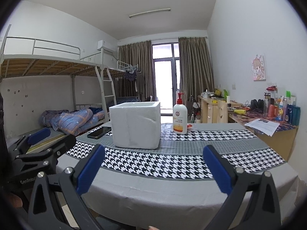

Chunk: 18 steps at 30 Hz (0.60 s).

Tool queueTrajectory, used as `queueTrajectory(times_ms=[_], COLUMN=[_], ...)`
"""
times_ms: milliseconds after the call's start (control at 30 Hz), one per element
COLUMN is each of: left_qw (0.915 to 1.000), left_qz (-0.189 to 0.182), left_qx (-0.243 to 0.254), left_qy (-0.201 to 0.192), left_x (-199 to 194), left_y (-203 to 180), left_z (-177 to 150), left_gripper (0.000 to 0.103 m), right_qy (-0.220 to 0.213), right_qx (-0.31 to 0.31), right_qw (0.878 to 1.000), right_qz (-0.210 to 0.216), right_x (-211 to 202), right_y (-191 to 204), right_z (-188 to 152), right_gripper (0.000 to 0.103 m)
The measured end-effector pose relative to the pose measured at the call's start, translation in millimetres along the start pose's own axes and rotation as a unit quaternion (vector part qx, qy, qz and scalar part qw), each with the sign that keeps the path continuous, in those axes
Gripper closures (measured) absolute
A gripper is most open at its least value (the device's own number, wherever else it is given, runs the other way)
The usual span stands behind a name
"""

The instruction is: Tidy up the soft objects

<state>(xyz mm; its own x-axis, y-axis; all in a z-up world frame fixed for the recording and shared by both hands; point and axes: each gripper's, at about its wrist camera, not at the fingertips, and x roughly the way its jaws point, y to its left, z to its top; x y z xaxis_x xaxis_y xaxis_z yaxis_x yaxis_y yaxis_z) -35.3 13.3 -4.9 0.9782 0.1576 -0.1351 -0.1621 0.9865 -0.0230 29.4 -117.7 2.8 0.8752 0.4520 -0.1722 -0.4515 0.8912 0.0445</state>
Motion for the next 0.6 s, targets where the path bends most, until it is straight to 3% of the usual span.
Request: queueTrajectory(times_ms=[600], left_qw=[0.9998], left_qz=[-0.003], left_qx=[0.016], left_qy=[0.008], left_x=[2.5], left_y=[-7.8], left_z=[-3.1], left_gripper=[0.001], right_qy=[0.002], right_qx=[-0.004], right_qw=[1.0], right_qz=[0.0], right_x=[-1.6], right_y=[4.6], right_z=[-0.7], right_gripper=[0.0])
